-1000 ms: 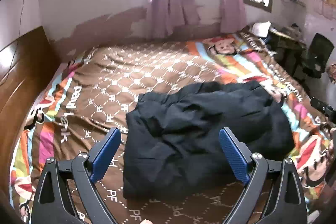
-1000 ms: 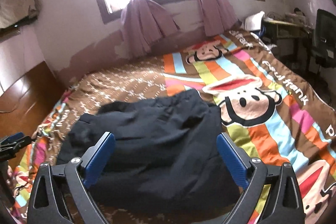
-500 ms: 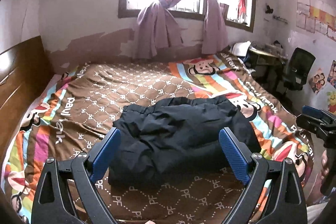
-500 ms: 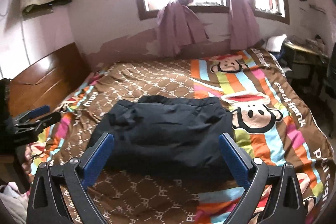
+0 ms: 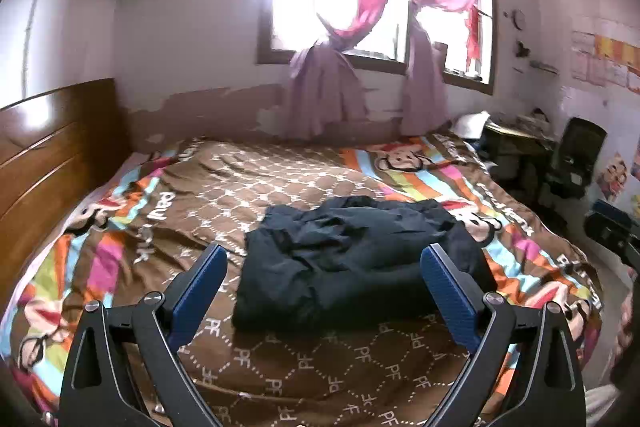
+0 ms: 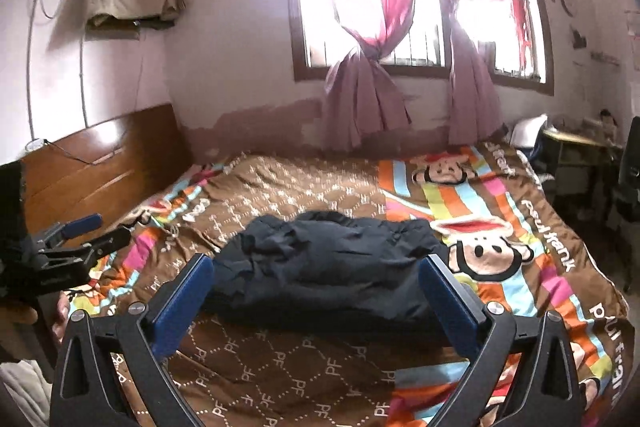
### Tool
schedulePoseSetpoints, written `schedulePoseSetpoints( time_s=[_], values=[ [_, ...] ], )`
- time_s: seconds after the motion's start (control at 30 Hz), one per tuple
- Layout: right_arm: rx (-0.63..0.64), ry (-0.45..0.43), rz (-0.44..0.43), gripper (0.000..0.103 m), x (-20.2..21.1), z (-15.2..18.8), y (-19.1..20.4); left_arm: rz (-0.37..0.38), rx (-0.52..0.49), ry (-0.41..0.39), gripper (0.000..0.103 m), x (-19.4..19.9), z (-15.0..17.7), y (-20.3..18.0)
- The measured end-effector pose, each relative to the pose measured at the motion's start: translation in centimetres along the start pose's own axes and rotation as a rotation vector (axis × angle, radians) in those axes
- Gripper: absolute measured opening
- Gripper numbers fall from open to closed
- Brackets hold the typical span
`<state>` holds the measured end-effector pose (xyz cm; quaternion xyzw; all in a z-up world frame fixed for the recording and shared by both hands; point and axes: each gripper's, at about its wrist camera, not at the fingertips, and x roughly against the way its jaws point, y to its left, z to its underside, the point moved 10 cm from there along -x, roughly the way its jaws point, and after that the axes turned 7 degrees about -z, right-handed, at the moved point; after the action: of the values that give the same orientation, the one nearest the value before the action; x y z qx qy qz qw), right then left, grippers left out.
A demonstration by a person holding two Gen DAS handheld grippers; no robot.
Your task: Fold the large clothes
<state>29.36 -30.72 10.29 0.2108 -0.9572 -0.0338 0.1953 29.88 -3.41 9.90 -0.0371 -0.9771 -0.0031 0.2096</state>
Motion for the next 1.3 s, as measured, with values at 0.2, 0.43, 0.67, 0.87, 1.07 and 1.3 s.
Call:
schedulePoseSetpoints(
  time_s=[0.2, 0.43, 0.67, 0.87, 1.07, 1.3],
  values=[
    [-0.062, -0.09, -0.005, 0.103, 2.1, 2.3, 0.9, -0.04, 0.104, -0.019, 0.095, 1.4, 2.5, 2.0],
    [-0.121, -0.123, 0.031, 0.103, 3.3, 5.6, -0.1, -0.062, 0.093, 0.0, 0.095, 2.0, 7.0, 3.4],
    [-0.097, -0.114, 0.181, 0.103, 3.7, 10.8, -1.5, -0.081, 0.193, 0.097, 0.095, 0.9, 13.1, 5.1],
    [-0.047, -0.092, 0.172, 0.103, 2.3, 13.1, -1.1, -0.106, 0.157, 0.106, 0.095, 0.1, 15.3, 4.8],
    [-0.026, -0.031, 0.14, 0.103, 0.0, 15.4, 0.1, -0.093, 0.126, 0.076, 0.095, 0.1, 15.9, 3.8],
    [-0.032, 0.031, 0.131, 0.103, -1.6, 17.2, 0.2, -0.065, 0.052, 0.067, 0.095, -0.6, 16.9, 2.6]
  ],
)
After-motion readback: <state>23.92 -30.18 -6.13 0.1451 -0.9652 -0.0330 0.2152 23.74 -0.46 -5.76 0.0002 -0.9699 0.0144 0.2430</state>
